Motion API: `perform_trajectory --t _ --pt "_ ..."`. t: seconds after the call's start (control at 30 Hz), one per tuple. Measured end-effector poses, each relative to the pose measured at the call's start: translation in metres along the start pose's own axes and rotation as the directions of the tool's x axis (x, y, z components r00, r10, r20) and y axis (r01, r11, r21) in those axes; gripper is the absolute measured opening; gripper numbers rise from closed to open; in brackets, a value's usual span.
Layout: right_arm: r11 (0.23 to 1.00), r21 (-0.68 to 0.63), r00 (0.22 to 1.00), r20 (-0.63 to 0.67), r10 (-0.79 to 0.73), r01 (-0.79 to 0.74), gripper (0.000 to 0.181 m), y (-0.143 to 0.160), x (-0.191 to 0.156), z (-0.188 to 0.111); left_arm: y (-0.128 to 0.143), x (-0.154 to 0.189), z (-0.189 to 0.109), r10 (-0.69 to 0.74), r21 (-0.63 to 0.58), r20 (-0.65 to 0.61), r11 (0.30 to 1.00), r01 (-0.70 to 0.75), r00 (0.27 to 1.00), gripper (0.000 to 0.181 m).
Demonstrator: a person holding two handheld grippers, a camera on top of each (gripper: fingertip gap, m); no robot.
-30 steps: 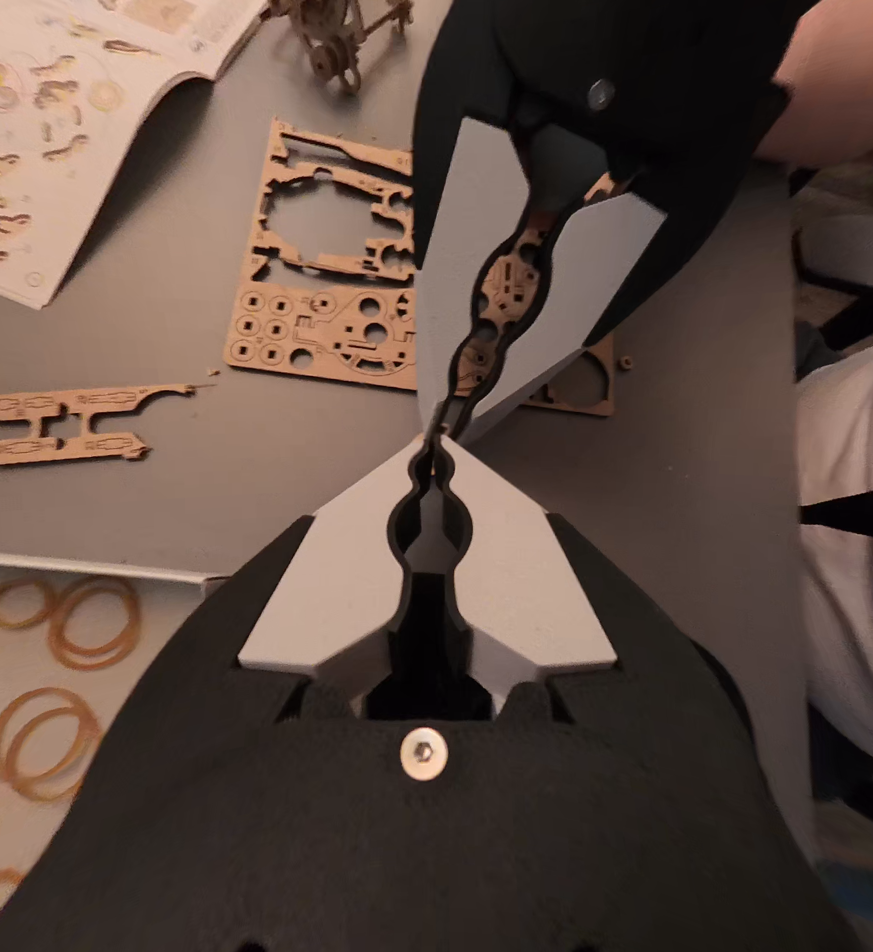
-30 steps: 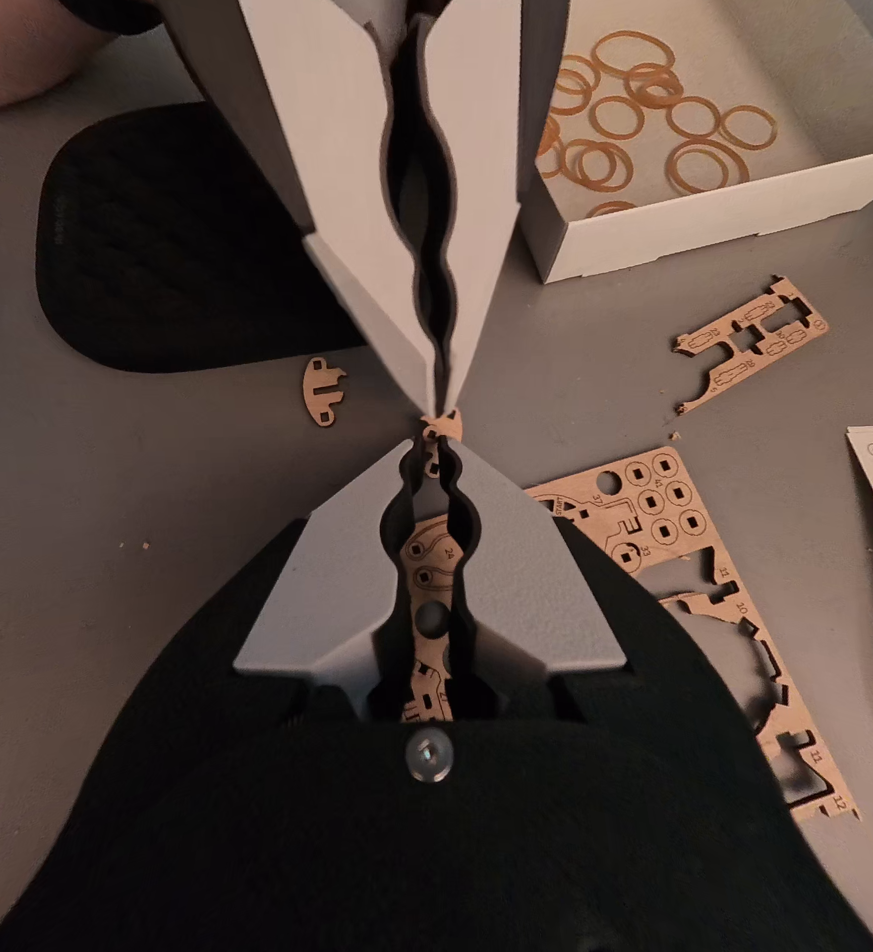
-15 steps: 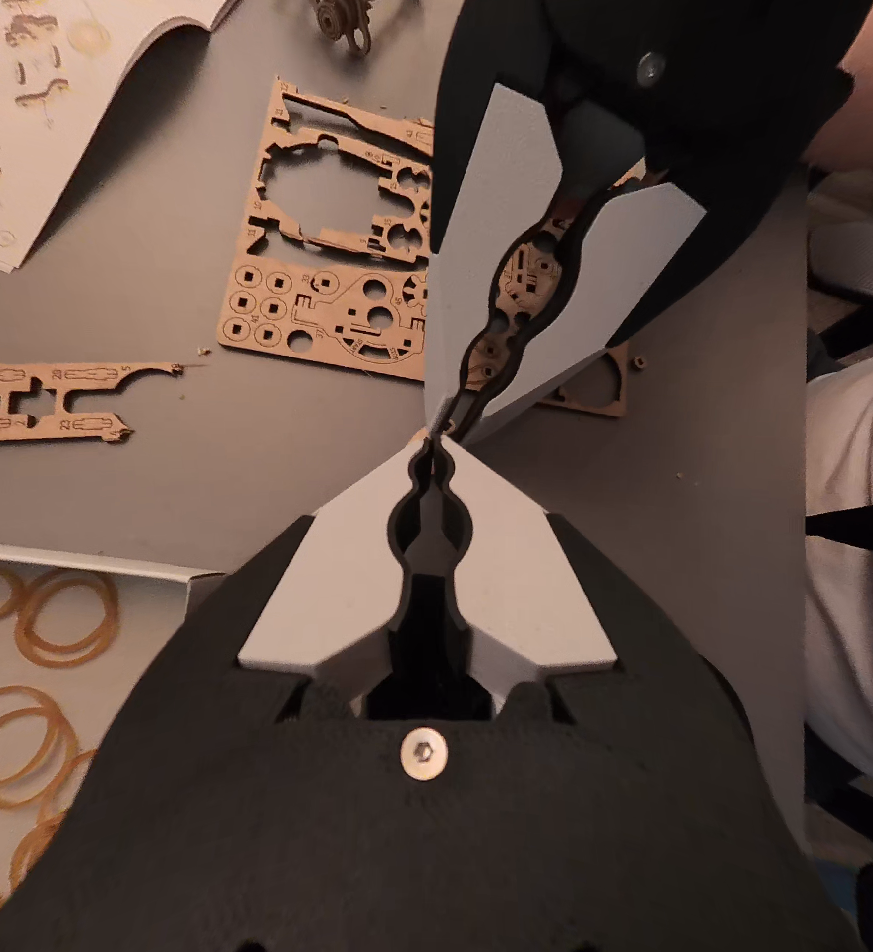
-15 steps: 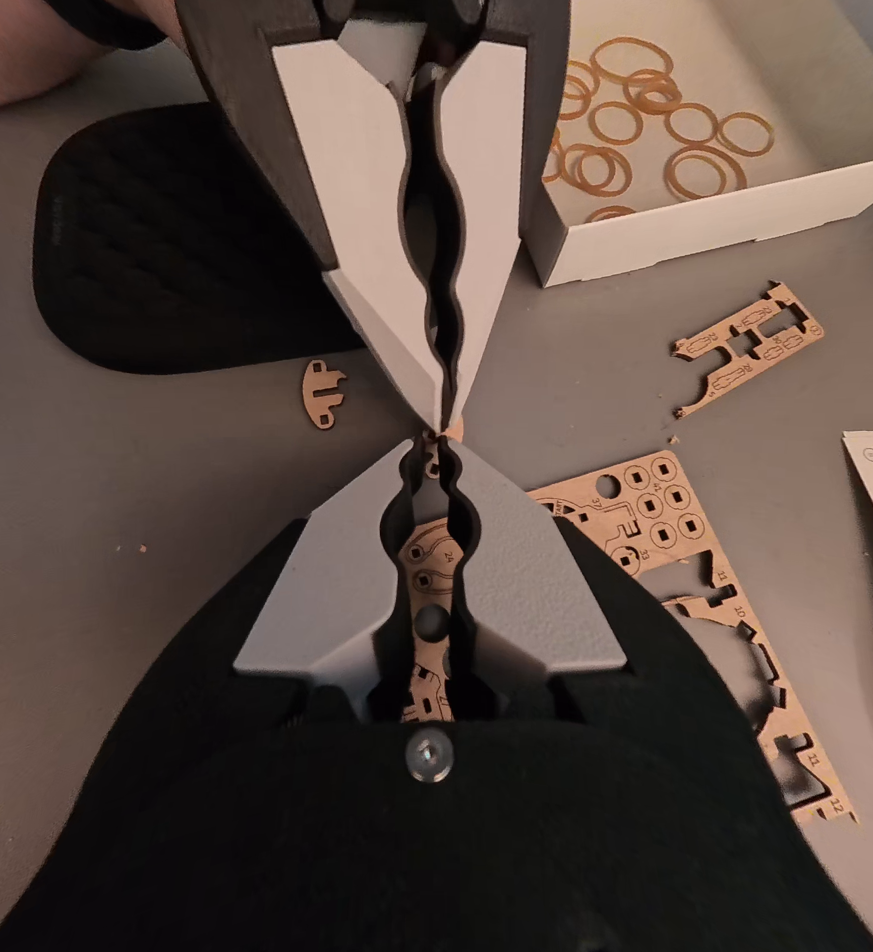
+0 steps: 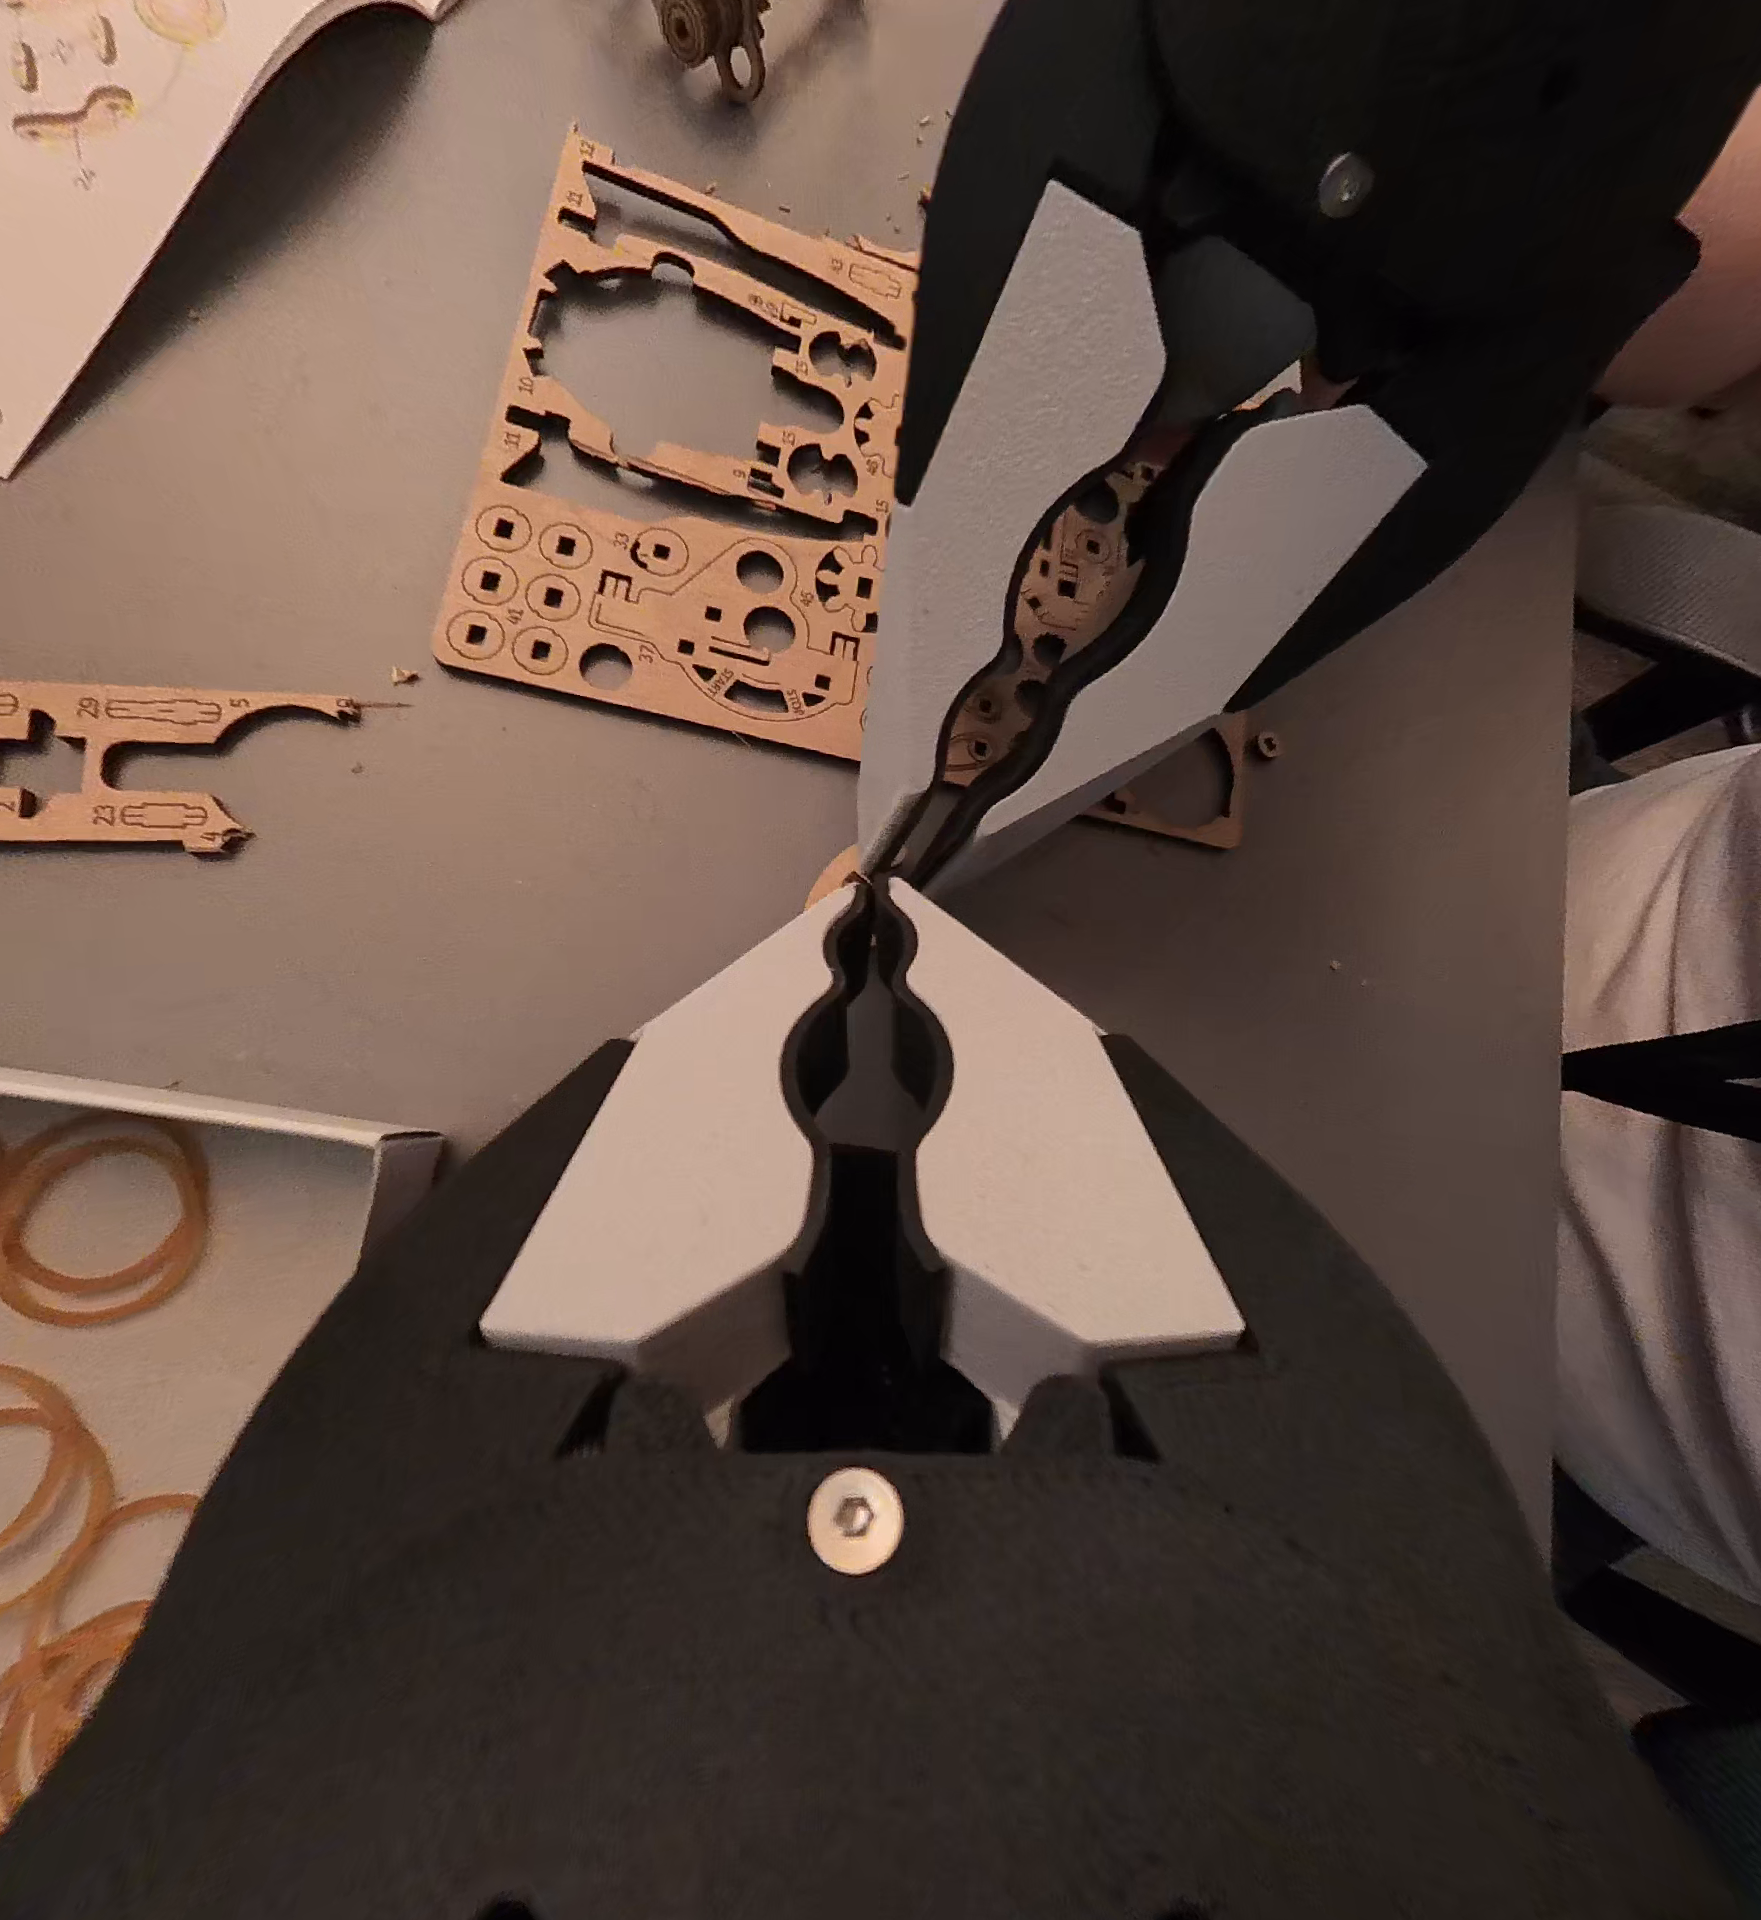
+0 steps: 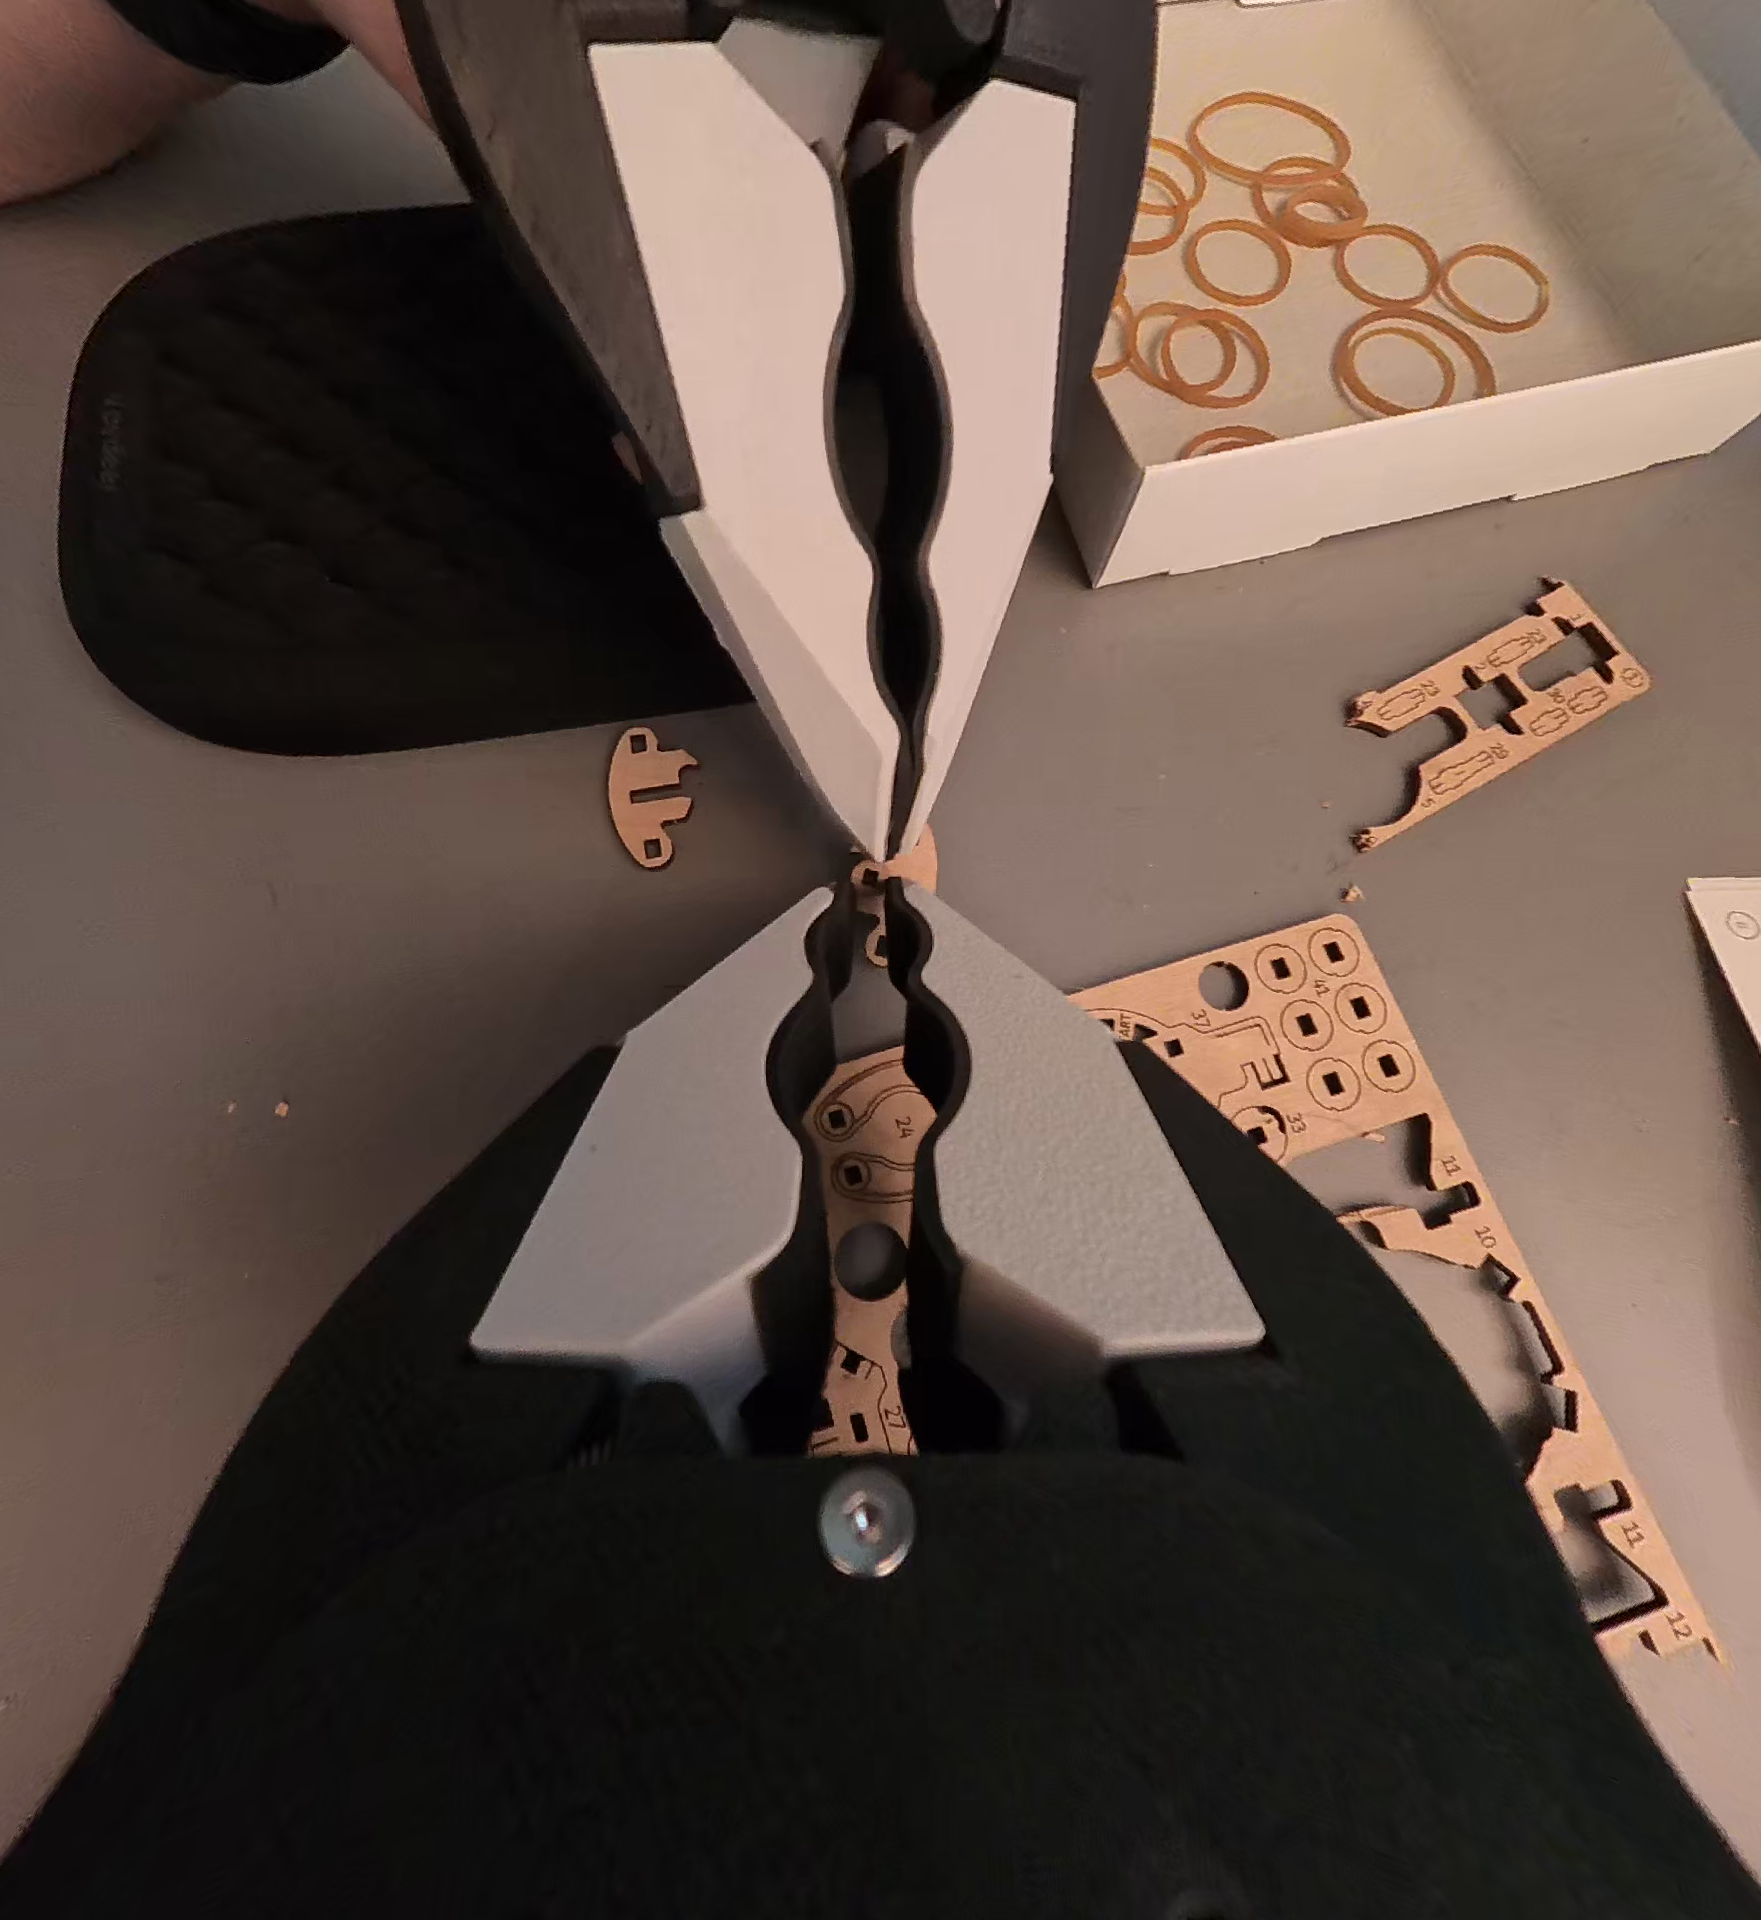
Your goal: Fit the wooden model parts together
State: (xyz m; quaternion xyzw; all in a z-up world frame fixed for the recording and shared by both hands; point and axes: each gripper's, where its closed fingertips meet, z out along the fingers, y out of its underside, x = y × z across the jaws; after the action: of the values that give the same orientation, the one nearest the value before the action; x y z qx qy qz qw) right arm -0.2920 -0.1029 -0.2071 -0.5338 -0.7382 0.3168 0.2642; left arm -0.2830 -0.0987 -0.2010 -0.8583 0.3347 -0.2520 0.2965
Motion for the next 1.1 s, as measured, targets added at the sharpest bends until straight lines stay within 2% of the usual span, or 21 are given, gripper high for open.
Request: perform_trajectory --t 0.7,1.0,1.1 --pt "0.999 0.052 1.000 -0.002 0.000 0.000 0.005 -0.003 0.003 0.002 0.004 -0.003 -0.001 -0.038 -0.025 0.015 0.999 0.039 0.999 0.000" --pt "0.999 0.027 1.000 -0.016 -0.024 0.024 0.005 -0.003 0.002 0.002 0.001 -0.009 -0.005 -0.095 0.001 0.015 0.996 0.095 0.995 0.000" --pt "1.000 0.023 1.000 0.019 -0.007 0.006 0.005 -0.003 -0.002 0.004 0.000 -0.014 -0.009 -0.104 0.015 0.015 0.994 0.104 0.994 0.000"
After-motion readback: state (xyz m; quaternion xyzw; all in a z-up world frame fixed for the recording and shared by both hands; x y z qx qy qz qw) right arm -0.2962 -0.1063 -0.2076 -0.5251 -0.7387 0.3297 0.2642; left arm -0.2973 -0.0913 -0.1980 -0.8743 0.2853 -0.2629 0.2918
